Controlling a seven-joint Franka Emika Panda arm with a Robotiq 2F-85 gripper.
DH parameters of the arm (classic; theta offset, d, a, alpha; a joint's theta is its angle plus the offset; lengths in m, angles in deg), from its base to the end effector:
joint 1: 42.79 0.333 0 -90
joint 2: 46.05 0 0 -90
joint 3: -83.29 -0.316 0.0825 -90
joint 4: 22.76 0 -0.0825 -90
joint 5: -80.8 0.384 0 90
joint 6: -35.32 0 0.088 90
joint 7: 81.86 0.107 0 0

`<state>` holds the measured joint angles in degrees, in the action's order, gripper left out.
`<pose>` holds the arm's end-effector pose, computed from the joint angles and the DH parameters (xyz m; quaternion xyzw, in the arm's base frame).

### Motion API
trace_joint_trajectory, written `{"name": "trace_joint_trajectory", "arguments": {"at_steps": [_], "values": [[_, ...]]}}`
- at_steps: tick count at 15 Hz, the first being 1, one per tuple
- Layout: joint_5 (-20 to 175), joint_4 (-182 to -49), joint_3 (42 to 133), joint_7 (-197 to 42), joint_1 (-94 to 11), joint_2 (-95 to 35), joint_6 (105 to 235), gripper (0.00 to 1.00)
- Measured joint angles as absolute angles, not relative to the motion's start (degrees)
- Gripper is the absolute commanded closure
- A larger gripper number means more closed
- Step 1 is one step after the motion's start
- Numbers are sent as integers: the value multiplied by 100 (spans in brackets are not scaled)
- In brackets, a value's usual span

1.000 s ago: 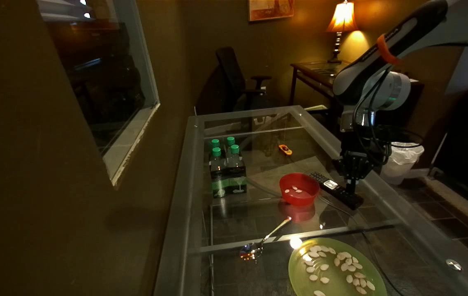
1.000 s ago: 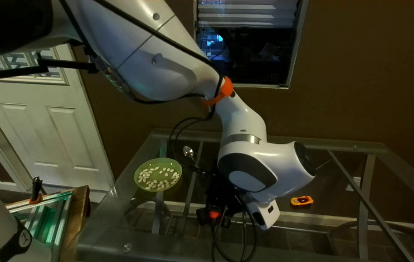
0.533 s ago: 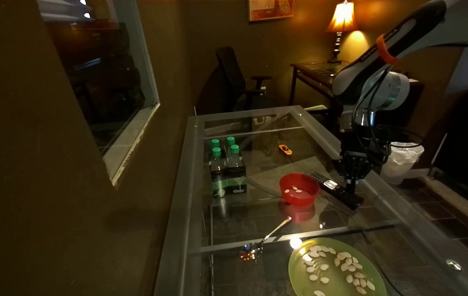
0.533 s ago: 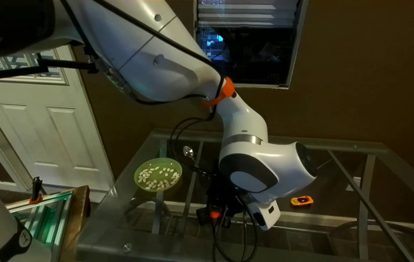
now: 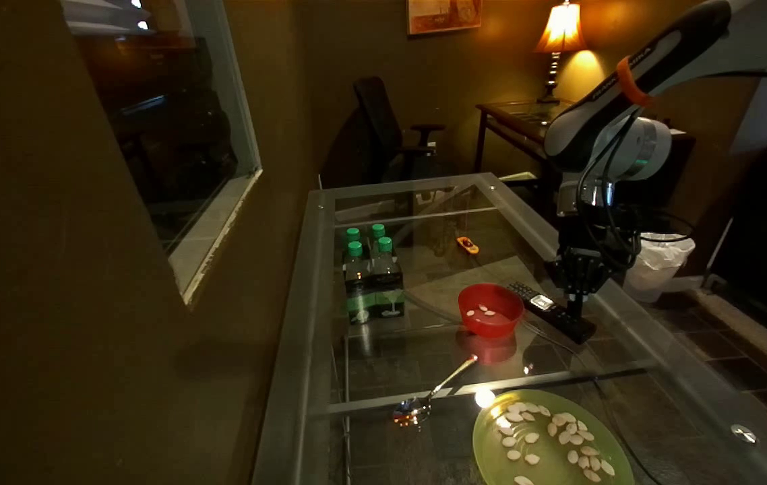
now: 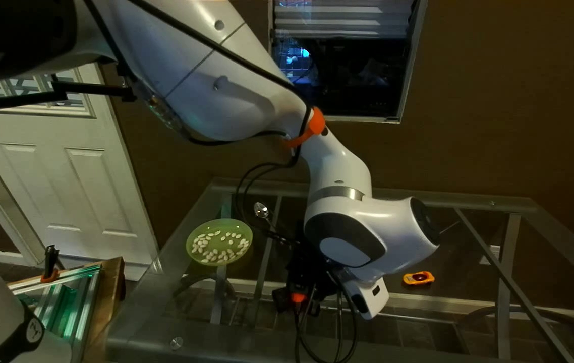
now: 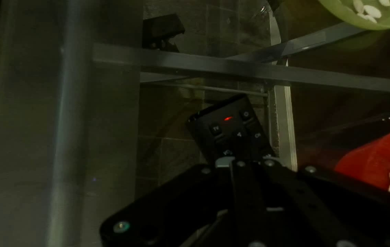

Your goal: Press one button on the remote

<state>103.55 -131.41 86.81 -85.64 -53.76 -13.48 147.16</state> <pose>0.5609 -0.1181 0.1738 -0.9364 0.2051 0.2213 0.1791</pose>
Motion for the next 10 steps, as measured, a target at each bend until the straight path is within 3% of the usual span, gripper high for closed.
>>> {"name": "trace_joint_trajectory", "arguments": {"at_steps": [10], "values": [[10348, -13141, 8680, -8518, -5324, -1374, 14768, 100]]}}
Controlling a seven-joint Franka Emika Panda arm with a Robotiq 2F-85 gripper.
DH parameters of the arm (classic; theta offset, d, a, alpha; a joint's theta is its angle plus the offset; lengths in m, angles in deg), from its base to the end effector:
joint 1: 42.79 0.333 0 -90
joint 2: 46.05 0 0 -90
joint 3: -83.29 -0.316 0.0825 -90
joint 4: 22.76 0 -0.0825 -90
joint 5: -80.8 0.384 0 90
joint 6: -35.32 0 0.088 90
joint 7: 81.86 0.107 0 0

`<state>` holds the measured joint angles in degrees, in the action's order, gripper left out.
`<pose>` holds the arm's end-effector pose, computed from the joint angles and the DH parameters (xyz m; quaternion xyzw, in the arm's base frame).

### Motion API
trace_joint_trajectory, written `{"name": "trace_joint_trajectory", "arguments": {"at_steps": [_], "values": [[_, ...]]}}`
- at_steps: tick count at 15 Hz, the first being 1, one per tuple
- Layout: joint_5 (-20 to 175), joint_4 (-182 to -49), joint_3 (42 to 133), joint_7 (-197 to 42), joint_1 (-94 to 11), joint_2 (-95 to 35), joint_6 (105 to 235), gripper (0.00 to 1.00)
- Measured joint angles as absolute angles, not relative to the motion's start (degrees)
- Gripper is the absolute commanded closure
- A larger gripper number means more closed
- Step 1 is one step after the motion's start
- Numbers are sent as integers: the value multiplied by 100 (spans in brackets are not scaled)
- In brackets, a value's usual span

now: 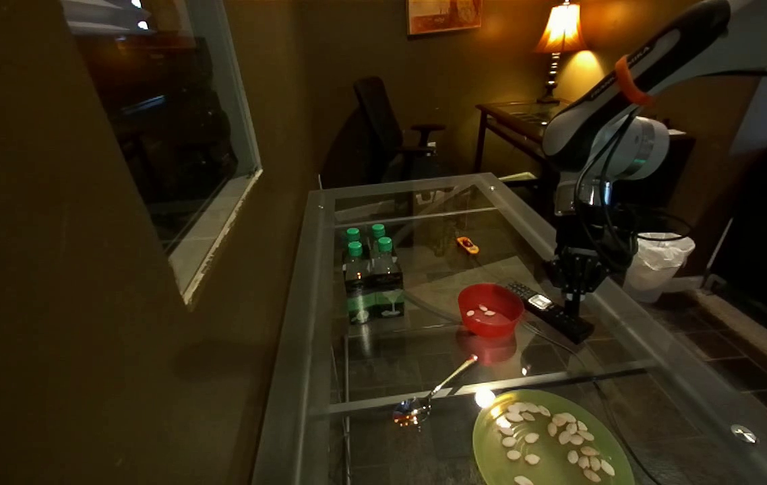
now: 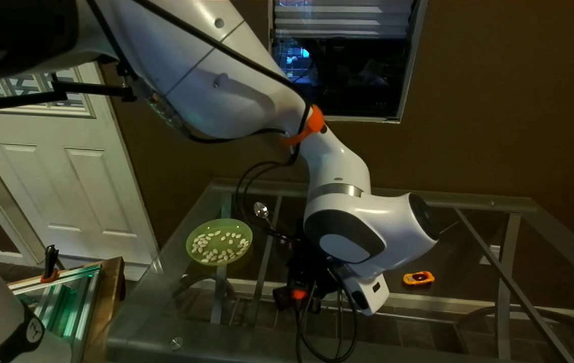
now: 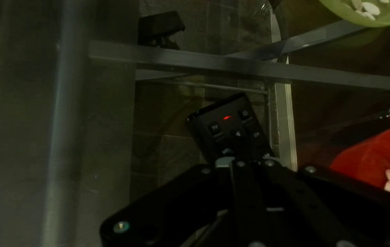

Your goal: Press one button on the remote

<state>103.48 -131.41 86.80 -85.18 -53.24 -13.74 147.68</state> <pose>0.5637 -0.1138 0.1765 -0.9383 0.2046 0.2166 0.1756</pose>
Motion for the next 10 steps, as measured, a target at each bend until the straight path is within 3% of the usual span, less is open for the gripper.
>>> {"name": "trace_joint_trajectory", "arguments": {"at_steps": [10], "values": [[10345, -13141, 8679, -8353, -5256, -1382, 14814, 100]]}}
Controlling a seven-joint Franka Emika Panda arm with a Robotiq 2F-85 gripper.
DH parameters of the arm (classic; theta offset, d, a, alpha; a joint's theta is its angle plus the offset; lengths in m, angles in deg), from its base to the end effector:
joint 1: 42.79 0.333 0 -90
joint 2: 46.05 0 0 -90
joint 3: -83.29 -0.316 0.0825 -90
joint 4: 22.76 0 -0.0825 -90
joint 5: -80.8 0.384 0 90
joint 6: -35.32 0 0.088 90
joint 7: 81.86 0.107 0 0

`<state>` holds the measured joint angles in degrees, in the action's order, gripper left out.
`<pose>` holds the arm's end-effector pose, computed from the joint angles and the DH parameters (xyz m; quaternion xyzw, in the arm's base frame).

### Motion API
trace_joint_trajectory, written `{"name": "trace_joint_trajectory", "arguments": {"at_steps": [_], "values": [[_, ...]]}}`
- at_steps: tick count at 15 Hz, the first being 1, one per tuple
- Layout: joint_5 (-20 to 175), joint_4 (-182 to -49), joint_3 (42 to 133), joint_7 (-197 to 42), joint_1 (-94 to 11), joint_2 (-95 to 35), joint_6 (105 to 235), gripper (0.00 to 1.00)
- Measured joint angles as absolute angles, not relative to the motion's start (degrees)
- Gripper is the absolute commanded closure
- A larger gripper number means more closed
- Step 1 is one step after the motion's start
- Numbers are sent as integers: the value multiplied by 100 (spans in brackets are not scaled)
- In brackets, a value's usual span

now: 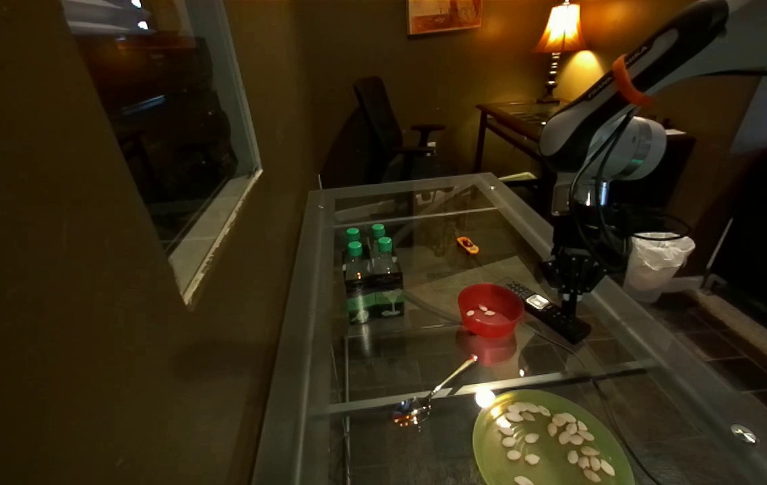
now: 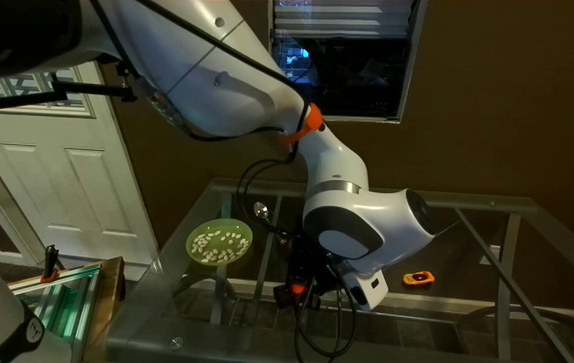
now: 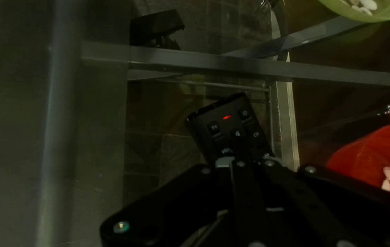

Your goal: Press one button on the remote

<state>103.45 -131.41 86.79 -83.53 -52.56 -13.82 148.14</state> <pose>0.5661 -0.1076 0.1775 -0.9377 0.2129 0.2157 0.1701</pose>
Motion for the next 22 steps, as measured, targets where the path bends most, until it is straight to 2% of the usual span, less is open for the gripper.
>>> {"name": "trace_joint_trajectory", "arguments": {"at_steps": [22], "values": [[9987, -13061, 8682, -8140, -5098, -1363, 14797, 100]]}}
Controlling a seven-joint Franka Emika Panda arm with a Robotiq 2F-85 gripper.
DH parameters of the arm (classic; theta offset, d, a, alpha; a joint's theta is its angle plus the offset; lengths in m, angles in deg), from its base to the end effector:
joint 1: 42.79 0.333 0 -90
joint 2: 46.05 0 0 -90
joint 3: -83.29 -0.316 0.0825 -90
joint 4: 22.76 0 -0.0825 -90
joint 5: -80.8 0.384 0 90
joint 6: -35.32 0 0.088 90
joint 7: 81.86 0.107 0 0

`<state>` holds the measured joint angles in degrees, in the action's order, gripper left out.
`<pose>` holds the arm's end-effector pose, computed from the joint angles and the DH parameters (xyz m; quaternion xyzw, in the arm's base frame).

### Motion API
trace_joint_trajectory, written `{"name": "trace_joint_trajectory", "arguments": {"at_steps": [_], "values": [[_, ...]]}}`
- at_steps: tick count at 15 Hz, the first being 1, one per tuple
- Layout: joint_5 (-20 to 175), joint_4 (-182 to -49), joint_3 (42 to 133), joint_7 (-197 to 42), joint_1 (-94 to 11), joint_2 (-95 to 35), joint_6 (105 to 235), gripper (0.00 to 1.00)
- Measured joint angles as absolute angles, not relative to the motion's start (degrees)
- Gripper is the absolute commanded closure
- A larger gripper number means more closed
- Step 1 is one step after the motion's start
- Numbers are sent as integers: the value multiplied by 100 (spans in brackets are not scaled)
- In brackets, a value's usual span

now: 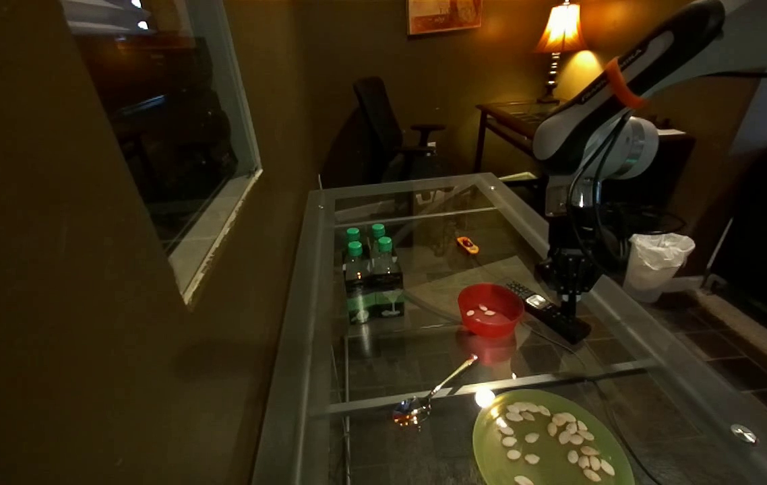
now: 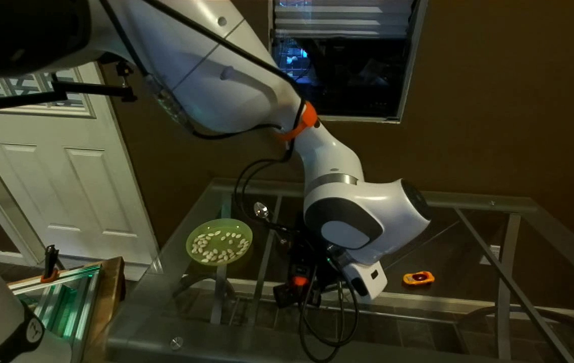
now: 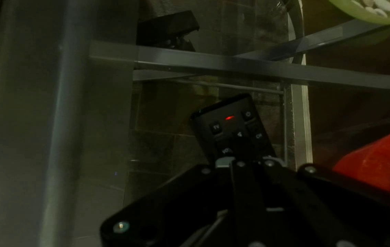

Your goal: Press one button on the remote

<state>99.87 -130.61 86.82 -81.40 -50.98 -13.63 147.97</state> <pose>0.5713 -0.0964 0.1795 -0.9445 0.1990 0.2214 0.1387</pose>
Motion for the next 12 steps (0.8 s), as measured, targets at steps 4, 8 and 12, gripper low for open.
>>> {"name": "trace_joint_trajectory", "arguments": {"at_steps": [4, 8, 12], "values": [[9795, -13146, 8681, -8132, -4991, -1432, 14937, 100], [9741, -13265, 8681, -8132, -4938, -1518, 15091, 100], [9735, -13393, 8677, -8132, -4909, -1603, 15250, 100]]}}
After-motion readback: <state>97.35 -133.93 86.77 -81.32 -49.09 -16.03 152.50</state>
